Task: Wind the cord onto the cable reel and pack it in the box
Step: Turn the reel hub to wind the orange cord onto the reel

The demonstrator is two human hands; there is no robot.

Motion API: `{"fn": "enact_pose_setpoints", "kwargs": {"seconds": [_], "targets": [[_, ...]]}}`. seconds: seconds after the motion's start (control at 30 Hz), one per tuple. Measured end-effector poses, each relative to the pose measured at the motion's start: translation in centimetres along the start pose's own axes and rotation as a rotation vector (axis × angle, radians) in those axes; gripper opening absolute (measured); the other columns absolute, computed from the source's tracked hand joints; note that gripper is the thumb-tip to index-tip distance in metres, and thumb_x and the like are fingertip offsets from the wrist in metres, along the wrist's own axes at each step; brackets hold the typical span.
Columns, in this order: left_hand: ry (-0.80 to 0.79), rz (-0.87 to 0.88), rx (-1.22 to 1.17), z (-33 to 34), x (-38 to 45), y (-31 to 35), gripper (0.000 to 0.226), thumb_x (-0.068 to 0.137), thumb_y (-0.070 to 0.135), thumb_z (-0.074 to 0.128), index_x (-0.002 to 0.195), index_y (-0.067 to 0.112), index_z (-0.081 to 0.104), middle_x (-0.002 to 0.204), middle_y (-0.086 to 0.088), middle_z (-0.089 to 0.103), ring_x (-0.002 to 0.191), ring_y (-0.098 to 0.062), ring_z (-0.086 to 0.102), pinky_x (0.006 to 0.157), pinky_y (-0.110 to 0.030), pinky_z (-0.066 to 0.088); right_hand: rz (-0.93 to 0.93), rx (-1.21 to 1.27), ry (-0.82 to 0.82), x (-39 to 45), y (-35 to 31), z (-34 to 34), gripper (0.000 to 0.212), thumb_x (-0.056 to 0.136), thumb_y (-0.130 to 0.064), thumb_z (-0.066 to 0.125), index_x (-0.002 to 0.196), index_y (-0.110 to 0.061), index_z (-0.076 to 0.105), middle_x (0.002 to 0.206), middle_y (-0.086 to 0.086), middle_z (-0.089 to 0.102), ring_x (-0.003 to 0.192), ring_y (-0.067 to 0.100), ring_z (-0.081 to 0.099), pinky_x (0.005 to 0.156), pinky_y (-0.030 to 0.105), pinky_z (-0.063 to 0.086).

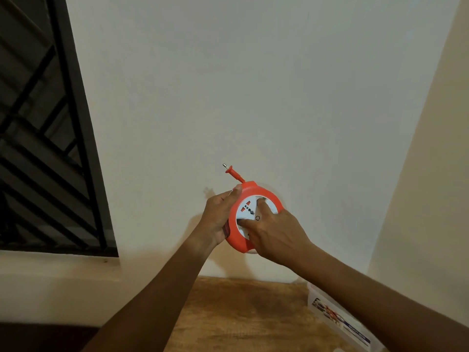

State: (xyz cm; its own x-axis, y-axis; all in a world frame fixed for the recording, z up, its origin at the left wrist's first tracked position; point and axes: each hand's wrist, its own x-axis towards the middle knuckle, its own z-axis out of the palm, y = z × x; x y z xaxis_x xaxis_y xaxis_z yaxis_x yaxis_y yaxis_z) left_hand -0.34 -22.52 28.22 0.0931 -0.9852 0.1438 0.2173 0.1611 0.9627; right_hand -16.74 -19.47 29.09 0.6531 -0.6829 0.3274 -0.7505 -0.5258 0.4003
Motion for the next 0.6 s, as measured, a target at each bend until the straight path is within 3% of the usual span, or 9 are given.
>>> {"fn": "enact_pose_setpoints", "kwargs": {"seconds": [0.13,0.23,0.37,0.43,0.5,0.6], "targets": [[-0.045,-0.039,0.030,-0.5,0.2,-0.6,0.042,0.067,0.066,0.076,0.092,0.034,0.084,0.098,-0.005,0.083,0.084,-0.027,0.081,0.062,-0.036,0.063,0.023,0.142,-0.001,-0.5,0.0,0.9,0.051,0.095,-0.045,0.057,0.144,-0.037,0.043,0.152,0.016,0.040,0.129,0.038,0.050,0.101,0.051,0.046],[-0.061,-0.072,0.022,-1.4,0.4,-1.1,0.045,0.069,0.061,0.079,0.096,0.026,0.084,0.100,-0.011,0.082,0.083,-0.030,0.080,0.063,-0.037,0.063,0.048,0.504,0.137,-1.2,1.2,1.3,0.040,0.093,-0.041,0.057,0.133,-0.037,0.057,0.145,0.003,0.051,0.127,0.025,0.052,0.104,0.044,0.045],[-0.038,-0.109,-0.015,-2.2,0.4,-1.9,0.053,0.067,0.057,0.081,0.101,0.017,0.083,0.103,-0.017,0.081,0.083,-0.033,0.080,0.066,-0.041,0.064,0.348,0.788,0.307,-1.4,2.4,3.3,0.050,0.086,-0.042,0.068,0.133,-0.031,0.055,0.146,-0.003,0.045,0.128,0.018,0.044,0.101,0.034,0.041],[-0.021,-0.130,-0.035,-2.4,0.4,-2.3,0.054,0.071,0.056,0.079,0.106,0.014,0.081,0.105,-0.017,0.081,0.086,-0.035,0.079,0.067,-0.043,0.064,0.570,0.990,0.213,-1.5,2.6,4.3,0.061,0.083,-0.043,0.074,0.137,-0.030,0.049,0.138,-0.009,0.045,0.122,0.016,0.049,0.095,0.035,0.049],[-0.006,-0.144,-0.065,-2.6,0.5,-2.8,0.054,0.073,0.056,0.078,0.106,0.014,0.081,0.105,-0.017,0.080,0.085,-0.035,0.079,0.066,-0.043,0.064,0.740,1.307,0.057,-1.7,2.5,5.4,0.059,0.084,-0.042,0.074,0.135,-0.025,0.050,0.124,-0.012,0.054,0.107,0.013,0.059,0.079,0.029,0.056],[0.036,-0.165,-0.055,-3.2,0.6,-3.8,0.052,0.074,0.058,0.075,0.104,0.017,0.082,0.103,-0.014,0.081,0.083,-0.034,0.080,0.066,-0.043,0.064,0.841,1.698,-0.085,-2.0,1.7,7.4,0.046,0.087,-0.035,0.073,0.127,-0.017,0.059,0.103,0.002,0.073,0.083,0.024,0.074,0.071,0.036,0.062]]}}
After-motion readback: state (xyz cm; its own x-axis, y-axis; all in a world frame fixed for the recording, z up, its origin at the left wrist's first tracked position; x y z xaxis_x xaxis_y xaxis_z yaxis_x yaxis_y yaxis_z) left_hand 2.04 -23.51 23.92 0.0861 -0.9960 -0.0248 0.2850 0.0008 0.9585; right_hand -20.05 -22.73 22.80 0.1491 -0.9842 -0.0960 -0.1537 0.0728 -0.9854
